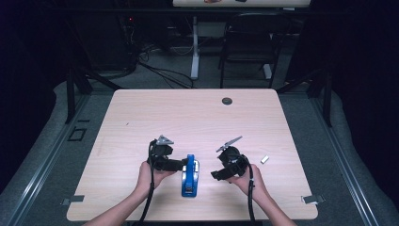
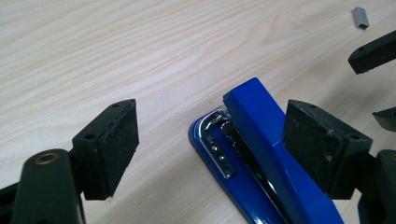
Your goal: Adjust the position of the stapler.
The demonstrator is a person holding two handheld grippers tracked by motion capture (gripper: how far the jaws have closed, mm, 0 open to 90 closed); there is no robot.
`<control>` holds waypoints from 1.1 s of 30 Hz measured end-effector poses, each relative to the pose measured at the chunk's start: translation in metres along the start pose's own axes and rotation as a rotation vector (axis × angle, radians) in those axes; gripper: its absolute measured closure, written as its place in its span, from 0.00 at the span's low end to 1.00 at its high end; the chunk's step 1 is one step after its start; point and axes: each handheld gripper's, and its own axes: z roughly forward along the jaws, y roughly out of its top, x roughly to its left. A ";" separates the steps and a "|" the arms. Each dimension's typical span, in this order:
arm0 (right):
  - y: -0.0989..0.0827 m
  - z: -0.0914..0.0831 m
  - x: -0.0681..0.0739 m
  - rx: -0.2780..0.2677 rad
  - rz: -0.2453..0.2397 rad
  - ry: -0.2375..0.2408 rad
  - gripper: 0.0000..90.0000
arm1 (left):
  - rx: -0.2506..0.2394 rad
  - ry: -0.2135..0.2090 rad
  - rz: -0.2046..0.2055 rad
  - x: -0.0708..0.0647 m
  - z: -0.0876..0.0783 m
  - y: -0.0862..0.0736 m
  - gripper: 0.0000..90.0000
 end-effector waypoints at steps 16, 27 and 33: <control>-0.048 -0.038 -0.030 -0.040 0.108 -0.118 0.25 | 0.105 0.053 0.043 -0.037 0.022 -0.005 0.17; -0.065 -0.044 -0.057 -0.054 0.168 -0.142 0.28 | 0.176 0.024 0.142 -0.044 0.033 -0.012 0.34; -0.063 -0.044 -0.054 -0.059 0.146 -0.143 0.29 | 0.191 0.050 0.204 -0.050 0.032 -0.012 0.40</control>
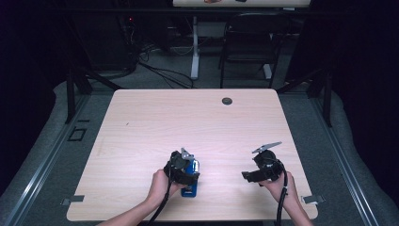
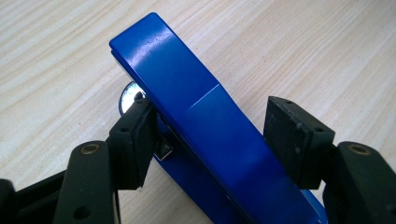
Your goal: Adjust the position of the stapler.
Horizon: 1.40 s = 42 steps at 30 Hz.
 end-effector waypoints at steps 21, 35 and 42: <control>0.001 0.003 -0.002 0.018 -0.015 -0.023 0.29 | 0.022 -0.063 0.065 0.019 -0.005 0.000 0.54; 0.001 0.003 -0.002 0.033 -0.043 -0.028 0.30 | 0.055 -0.127 0.141 0.031 -0.006 0.002 0.56; 0.002 0.006 -0.001 0.045 -0.054 -0.028 0.30 | 0.039 -0.088 0.074 0.030 -0.005 0.004 0.47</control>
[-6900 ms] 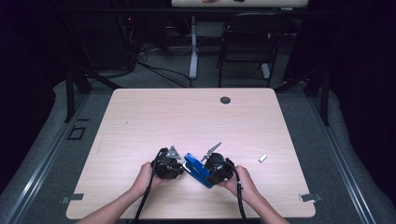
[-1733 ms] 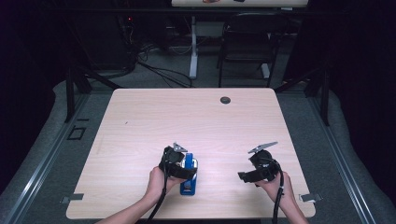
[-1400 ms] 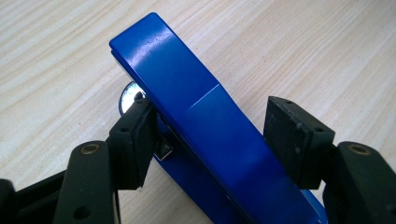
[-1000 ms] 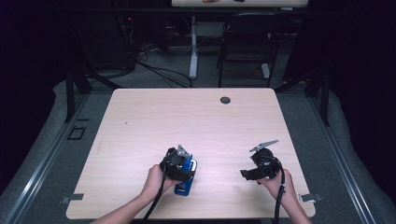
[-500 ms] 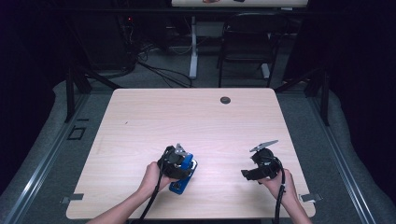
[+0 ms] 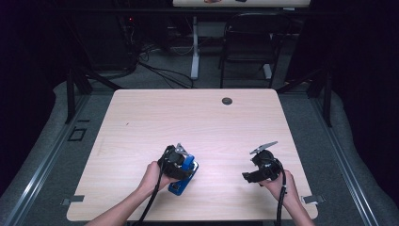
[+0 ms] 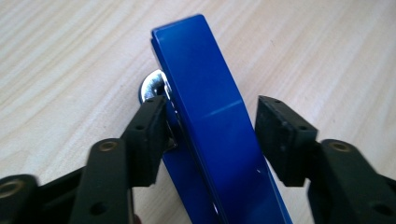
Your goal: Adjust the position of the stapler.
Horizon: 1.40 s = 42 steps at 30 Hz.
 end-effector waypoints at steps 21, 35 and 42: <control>-0.001 0.003 0.001 -0.032 0.023 0.014 0.30 | -0.012 0.011 0.057 -0.007 0.001 0.001 0.63; 0.000 0.002 -0.001 0.002 0.006 0.019 0.30 | -0.016 -0.085 0.160 -0.012 0.002 0.002 0.66; 0.000 0.003 0.000 0.015 -0.016 -0.014 0.29 | -0.013 -0.150 0.241 -0.017 0.003 0.001 0.68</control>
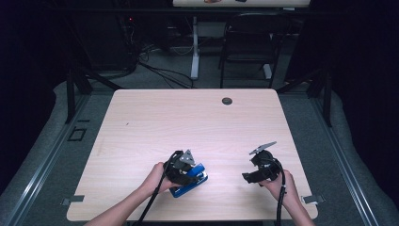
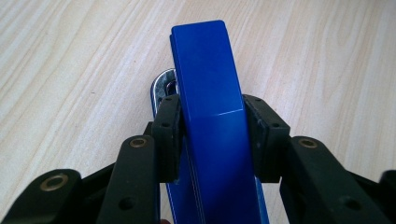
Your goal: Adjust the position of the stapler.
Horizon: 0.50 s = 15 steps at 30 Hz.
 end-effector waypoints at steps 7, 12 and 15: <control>0.000 -0.001 0.001 -0.006 -0.005 0.004 0.30 | 0.025 0.034 -0.163 0.000 -0.003 -0.002 0.52; 0.000 -0.001 0.001 -0.007 0.001 0.008 0.30 | 0.067 0.084 -0.173 -0.010 0.001 -0.001 0.52; 0.000 -0.001 0.001 -0.001 -0.011 -0.002 0.30 | 0.091 0.080 -0.141 -0.015 0.006 0.000 0.58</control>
